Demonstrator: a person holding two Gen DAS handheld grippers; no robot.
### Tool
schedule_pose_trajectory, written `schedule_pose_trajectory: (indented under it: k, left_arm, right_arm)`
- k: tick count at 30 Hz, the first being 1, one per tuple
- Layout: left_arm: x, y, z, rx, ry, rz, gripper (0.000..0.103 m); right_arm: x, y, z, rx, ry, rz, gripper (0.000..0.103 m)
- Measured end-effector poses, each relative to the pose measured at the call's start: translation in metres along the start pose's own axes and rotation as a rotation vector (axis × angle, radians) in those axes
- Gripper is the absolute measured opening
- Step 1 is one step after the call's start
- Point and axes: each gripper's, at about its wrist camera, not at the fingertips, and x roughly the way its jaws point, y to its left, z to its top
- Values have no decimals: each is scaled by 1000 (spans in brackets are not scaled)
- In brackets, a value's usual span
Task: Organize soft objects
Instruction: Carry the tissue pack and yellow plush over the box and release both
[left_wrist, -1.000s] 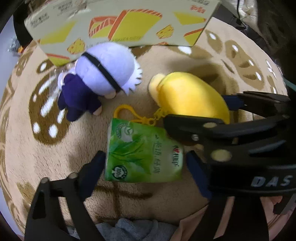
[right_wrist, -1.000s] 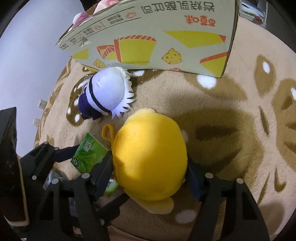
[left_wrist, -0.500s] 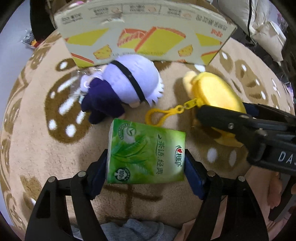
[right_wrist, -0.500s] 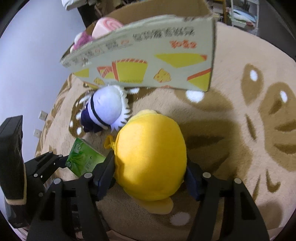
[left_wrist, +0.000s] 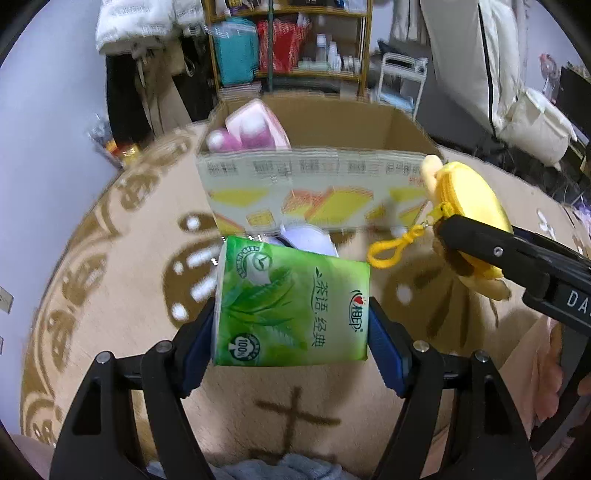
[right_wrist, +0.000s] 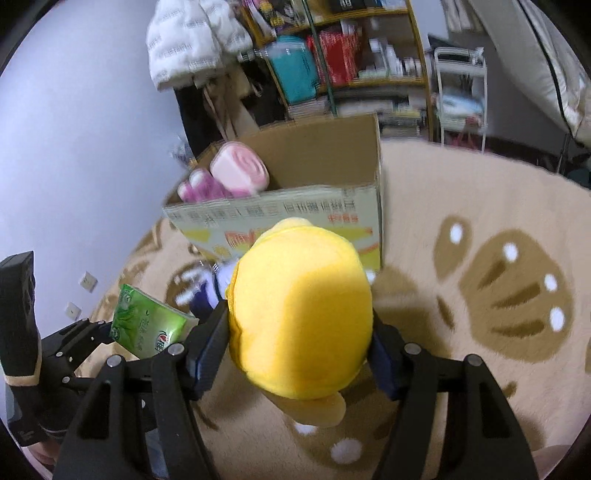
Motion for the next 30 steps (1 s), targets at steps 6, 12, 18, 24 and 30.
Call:
schedule_pose_trajectory:
  k: [6,12,18,24,30]
  left_arm:
    - [-25,15,21,-75,-143,13,74]
    - [-43,24,47,-48,-240,77,74]
    - [-47,31,69,-57,-296,83,74]
    - [-42,28,103,-36,-354,78,74]
    - [-30,20,138,-14,-374,55,74]
  right_arm:
    - [-16,18,11,-58,-127,-2,71]
    - [-19,28,29,-81,-167,-5,71]
    - [-23,33,49,-104,-213,-12,71]
    - [-19,38,75,-138,-253,-39,72]
    - [-15,37,97,-141,-307,-84,72]
